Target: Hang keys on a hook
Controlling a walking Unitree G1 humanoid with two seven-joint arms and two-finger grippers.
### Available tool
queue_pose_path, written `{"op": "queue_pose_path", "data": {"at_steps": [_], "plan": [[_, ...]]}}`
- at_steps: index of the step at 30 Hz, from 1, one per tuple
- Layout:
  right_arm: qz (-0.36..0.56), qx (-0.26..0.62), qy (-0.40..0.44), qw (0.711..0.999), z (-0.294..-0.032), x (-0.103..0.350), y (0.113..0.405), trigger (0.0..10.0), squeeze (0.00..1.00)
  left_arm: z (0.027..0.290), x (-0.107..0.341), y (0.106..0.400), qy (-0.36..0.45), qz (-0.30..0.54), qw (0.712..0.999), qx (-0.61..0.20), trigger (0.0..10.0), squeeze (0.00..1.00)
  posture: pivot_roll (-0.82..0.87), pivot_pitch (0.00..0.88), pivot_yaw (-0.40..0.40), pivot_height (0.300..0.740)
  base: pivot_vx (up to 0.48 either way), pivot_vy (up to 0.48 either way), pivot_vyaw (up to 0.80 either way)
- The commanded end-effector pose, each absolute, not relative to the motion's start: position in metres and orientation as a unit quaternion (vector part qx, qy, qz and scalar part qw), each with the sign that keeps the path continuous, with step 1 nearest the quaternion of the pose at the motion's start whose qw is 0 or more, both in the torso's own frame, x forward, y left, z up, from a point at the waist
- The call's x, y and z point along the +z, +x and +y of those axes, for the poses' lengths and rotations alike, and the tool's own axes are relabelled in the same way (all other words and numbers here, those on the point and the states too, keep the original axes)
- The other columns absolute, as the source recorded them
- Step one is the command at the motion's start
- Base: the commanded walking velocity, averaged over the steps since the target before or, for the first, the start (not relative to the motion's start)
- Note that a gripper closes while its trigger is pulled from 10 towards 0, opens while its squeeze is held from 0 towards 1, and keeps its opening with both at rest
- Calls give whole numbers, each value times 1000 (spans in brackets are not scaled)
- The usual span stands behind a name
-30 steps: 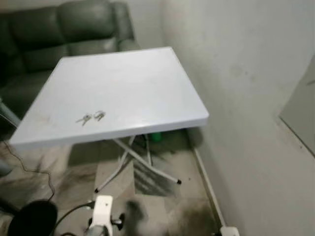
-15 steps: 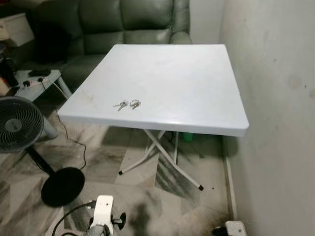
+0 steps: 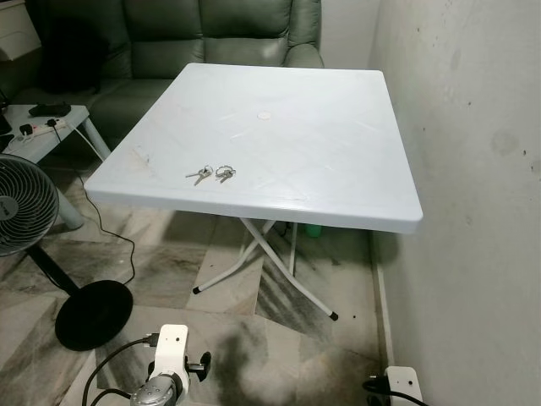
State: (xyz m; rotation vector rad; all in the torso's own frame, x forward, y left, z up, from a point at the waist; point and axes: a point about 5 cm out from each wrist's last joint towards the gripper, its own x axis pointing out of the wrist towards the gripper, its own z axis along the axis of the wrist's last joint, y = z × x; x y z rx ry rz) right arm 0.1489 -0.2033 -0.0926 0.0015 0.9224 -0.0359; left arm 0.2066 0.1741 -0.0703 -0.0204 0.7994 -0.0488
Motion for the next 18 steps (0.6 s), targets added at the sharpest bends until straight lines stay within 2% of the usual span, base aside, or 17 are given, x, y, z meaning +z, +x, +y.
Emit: {"op": "queue_pose_path", "data": {"at_steps": [1,3,18], "plan": [[447,-11,5,895,-199,-94,148,10000,0,176,-71,205,-11,390,920,-22,10000,0,-52,0,33,732,0,0,0],[448,-11,5,894,-199,-94,146,10000,0,176,-71,205,-12,390,920,-23,10000,0,-50,0,33,732,0,0,0],[450,-9,9,893,-197,-95,143,10000,0,177,-69,209,-13,384,923,-21,10000,0,-53,0,30,732,0,480,0]]}}
